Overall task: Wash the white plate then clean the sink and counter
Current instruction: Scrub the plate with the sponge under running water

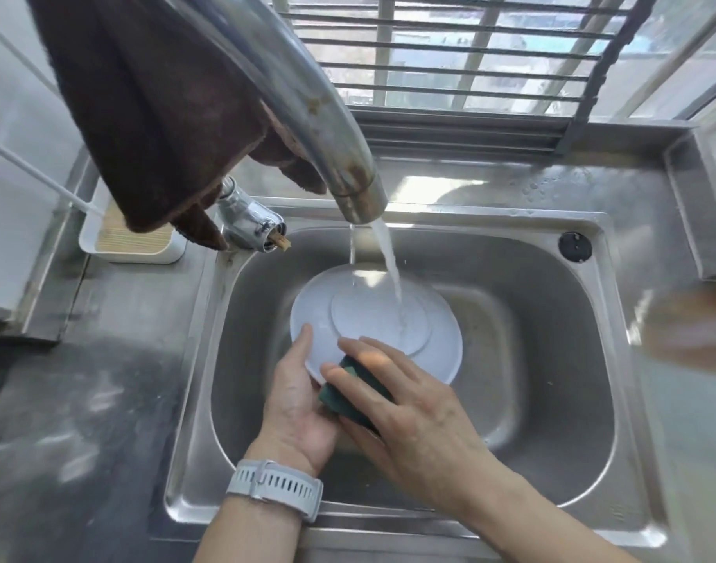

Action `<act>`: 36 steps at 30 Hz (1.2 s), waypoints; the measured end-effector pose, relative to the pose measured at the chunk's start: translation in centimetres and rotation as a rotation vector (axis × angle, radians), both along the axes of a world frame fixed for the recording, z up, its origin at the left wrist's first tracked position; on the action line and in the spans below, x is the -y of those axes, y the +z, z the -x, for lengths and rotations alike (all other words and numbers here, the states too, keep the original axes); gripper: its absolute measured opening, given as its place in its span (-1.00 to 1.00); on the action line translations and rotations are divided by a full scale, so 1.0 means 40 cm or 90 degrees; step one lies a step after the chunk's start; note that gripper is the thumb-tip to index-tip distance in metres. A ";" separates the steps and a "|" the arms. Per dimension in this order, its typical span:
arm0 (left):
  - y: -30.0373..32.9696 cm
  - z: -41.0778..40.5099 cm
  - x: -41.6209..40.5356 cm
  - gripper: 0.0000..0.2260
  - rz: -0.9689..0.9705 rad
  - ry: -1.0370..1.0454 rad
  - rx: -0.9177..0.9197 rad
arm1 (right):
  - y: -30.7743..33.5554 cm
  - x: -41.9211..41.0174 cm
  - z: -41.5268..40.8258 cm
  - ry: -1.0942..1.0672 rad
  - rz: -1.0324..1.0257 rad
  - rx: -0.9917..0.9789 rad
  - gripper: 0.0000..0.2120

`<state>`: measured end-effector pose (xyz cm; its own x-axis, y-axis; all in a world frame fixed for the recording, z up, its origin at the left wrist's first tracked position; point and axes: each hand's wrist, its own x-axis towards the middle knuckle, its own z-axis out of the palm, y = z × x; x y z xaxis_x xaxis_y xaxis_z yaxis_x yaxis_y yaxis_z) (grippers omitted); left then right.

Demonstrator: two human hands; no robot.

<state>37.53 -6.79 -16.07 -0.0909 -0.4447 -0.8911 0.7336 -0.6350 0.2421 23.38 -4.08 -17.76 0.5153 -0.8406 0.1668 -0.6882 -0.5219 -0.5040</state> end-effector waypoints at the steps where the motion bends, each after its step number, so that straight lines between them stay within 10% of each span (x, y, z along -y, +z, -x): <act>1: 0.001 0.007 -0.001 -0.41 0.004 0.006 0.021 | -0.001 -0.008 0.027 0.006 -0.001 0.009 -0.66; 12: 0.026 0.027 -0.051 -0.70 0.122 -0.014 0.212 | -0.089 0.194 0.173 -0.448 -0.274 0.089 -0.59; 22: 0.012 0.038 -0.070 -0.69 0.151 -0.098 0.274 | -0.003 0.148 -0.027 -0.157 -0.216 0.171 -0.54; 36: 0.035 0.043 -0.078 -0.76 0.159 -0.092 0.301 | -0.152 0.212 0.238 -0.444 -0.275 -0.229 -0.61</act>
